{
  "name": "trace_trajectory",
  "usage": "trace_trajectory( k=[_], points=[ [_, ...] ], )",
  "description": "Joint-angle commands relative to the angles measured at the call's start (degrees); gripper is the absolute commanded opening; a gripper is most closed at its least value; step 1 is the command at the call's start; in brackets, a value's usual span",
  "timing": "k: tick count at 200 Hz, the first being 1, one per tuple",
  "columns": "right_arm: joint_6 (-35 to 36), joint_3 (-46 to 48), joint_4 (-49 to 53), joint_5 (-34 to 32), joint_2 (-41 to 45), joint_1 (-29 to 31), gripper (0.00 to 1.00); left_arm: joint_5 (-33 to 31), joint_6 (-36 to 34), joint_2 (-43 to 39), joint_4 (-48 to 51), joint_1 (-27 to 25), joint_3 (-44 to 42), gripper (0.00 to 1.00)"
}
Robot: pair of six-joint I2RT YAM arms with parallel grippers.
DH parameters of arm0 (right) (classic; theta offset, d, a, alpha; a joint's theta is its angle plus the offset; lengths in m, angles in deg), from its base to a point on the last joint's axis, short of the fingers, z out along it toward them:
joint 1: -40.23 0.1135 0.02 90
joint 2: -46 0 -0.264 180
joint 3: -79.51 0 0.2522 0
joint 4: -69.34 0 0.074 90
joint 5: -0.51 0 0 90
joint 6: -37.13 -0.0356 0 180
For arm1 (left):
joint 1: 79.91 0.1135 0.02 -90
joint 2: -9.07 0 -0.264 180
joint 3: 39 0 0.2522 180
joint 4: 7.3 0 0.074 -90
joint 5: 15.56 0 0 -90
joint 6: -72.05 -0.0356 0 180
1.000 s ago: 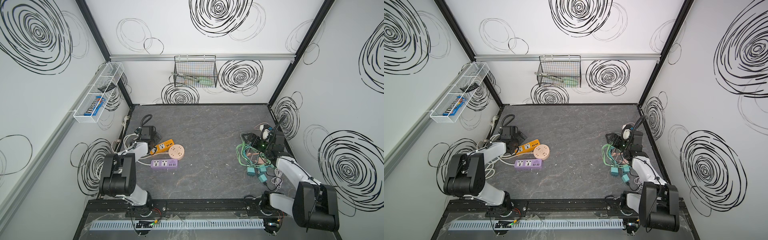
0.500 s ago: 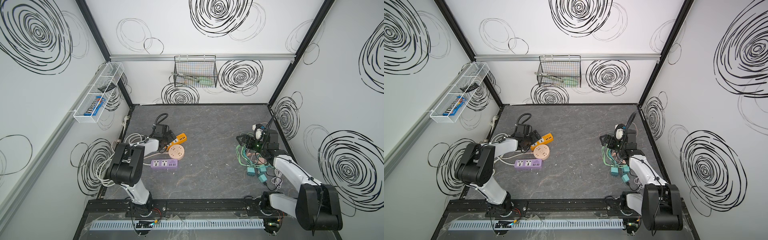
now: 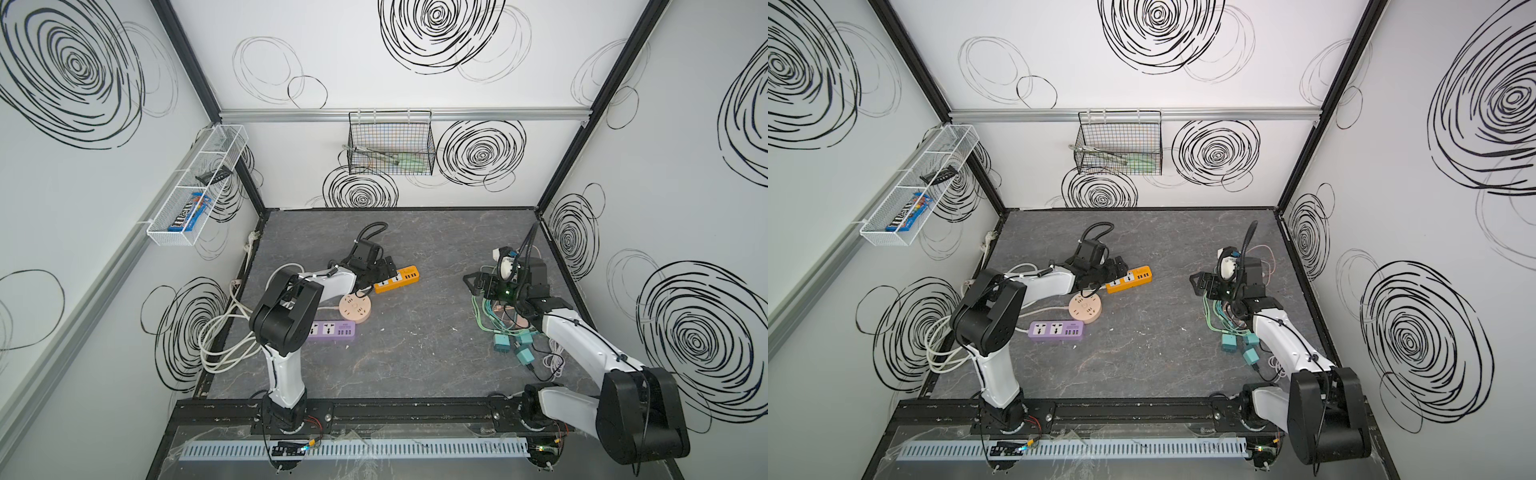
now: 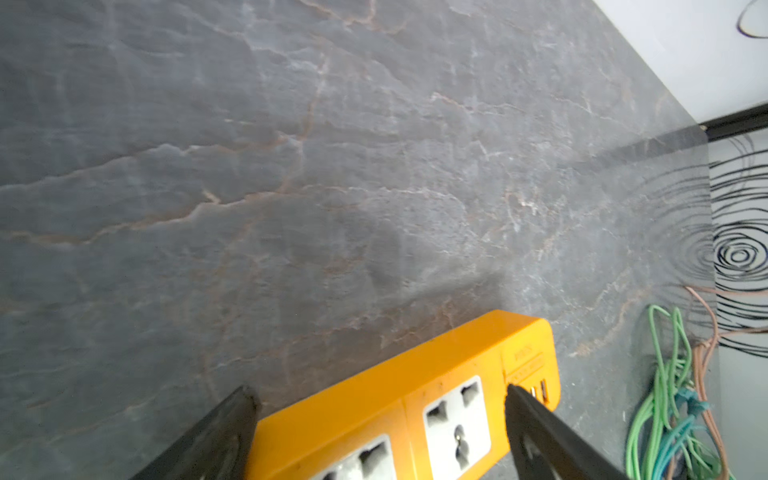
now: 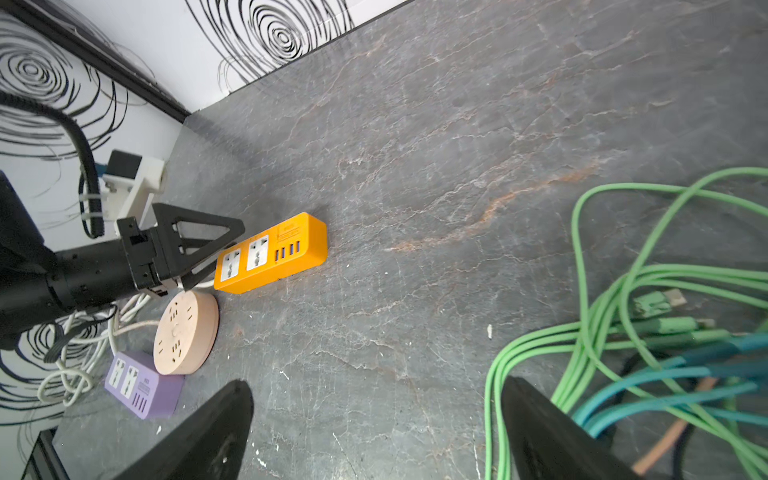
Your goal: Insert the plug
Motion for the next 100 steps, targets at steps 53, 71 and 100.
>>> trace_trajectory(
  k=[53, 71, 100],
  points=[
    [17.2, -13.9, -2.8, -8.0, -15.2, 16.2, 0.97, -6.3, -9.6, -14.1, 5.0, 0.0, -1.1, 0.96],
    [23.6, -17.5, -1.8, -6.2, -19.4, 18.0, 0.97, -9.5, -10.0, -18.5, 6.9, 0.2, -3.2, 0.96],
    [35.6, -23.4, 1.3, -3.1, -26.2, 20.3, 0.97, -11.4, -8.3, -25.8, 7.6, 2.0, -8.4, 0.96]
  ],
)
